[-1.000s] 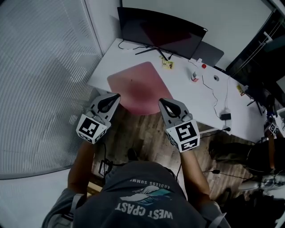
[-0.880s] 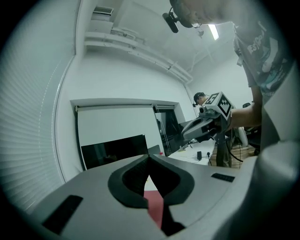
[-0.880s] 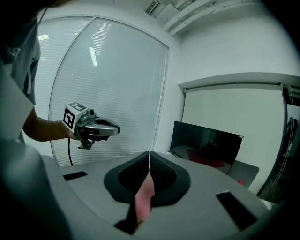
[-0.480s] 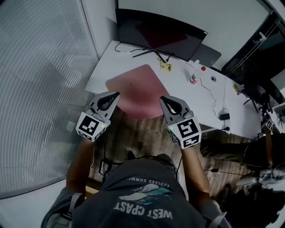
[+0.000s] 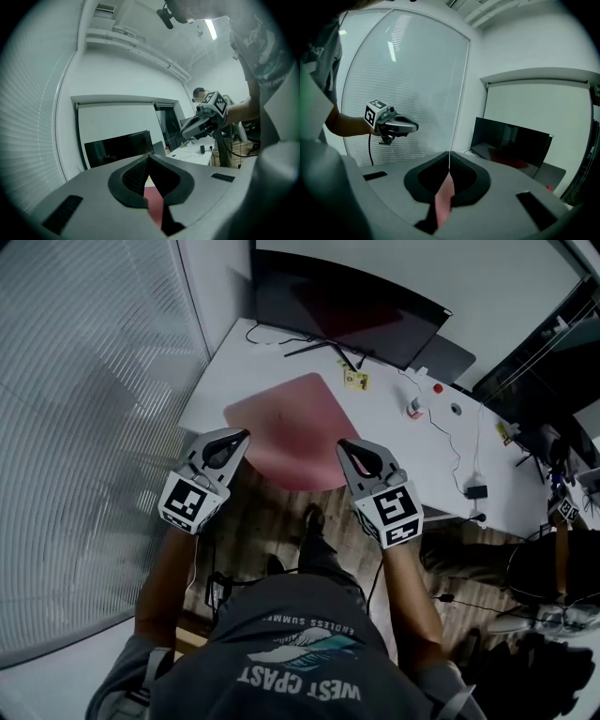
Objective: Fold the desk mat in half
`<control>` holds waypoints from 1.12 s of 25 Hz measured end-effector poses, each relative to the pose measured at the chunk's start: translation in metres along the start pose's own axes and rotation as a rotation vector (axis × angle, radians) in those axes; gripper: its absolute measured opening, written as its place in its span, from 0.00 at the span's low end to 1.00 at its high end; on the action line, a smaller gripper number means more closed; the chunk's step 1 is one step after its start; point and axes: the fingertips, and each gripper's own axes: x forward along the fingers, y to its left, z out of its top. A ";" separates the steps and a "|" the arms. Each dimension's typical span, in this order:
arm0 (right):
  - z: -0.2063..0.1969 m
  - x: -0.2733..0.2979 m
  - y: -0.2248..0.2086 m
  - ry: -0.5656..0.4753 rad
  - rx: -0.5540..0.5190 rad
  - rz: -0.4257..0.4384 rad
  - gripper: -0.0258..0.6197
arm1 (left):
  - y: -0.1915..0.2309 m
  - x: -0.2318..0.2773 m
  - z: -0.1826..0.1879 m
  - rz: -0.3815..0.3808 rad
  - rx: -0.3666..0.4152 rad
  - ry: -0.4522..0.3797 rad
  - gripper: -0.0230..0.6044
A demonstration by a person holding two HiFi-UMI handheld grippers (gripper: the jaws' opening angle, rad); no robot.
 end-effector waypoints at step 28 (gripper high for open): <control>-0.144 0.104 -0.036 0.209 -0.035 0.143 0.09 | 0.018 0.061 -0.180 -0.057 0.182 0.377 0.06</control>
